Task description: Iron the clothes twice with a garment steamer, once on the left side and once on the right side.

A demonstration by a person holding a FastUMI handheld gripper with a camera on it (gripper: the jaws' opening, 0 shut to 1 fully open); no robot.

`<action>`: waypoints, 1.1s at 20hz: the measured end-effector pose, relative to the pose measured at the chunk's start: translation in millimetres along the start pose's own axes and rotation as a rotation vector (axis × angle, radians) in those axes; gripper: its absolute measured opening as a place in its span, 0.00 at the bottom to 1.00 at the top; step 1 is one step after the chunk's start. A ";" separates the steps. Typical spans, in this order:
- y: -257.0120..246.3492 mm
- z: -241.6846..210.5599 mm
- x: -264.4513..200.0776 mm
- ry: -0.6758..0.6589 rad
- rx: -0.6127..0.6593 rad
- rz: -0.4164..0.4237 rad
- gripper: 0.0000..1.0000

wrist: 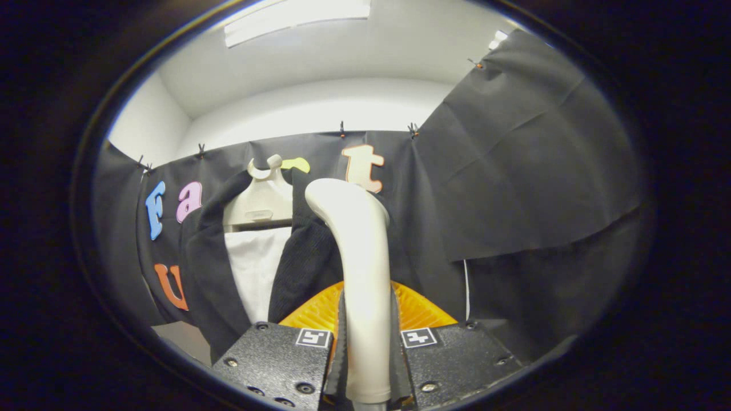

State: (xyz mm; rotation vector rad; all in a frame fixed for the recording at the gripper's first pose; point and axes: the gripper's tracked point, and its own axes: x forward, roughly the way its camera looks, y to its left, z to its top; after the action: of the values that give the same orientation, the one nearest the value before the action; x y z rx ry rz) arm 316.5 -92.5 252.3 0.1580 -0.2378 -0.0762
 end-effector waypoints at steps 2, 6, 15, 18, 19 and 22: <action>1.4 5.0 14.9 -0.006 -0.006 0.025 0.32; 3.9 -5.0 18.1 0.012 -0.006 0.056 0.32; -7.8 -79.0 -41.4 0.136 -0.064 0.064 0.32; -11.7 -104.2 -60.0 0.184 -0.062 0.053 0.32; -12.1 -112.2 -65.5 0.200 -0.068 0.047 0.32; -19.3 -135.7 -82.1 0.242 -0.084 0.020 0.32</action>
State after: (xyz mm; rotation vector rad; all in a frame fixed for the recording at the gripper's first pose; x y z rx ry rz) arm 268.6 -83.9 100.1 0.0802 0.0052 -0.0464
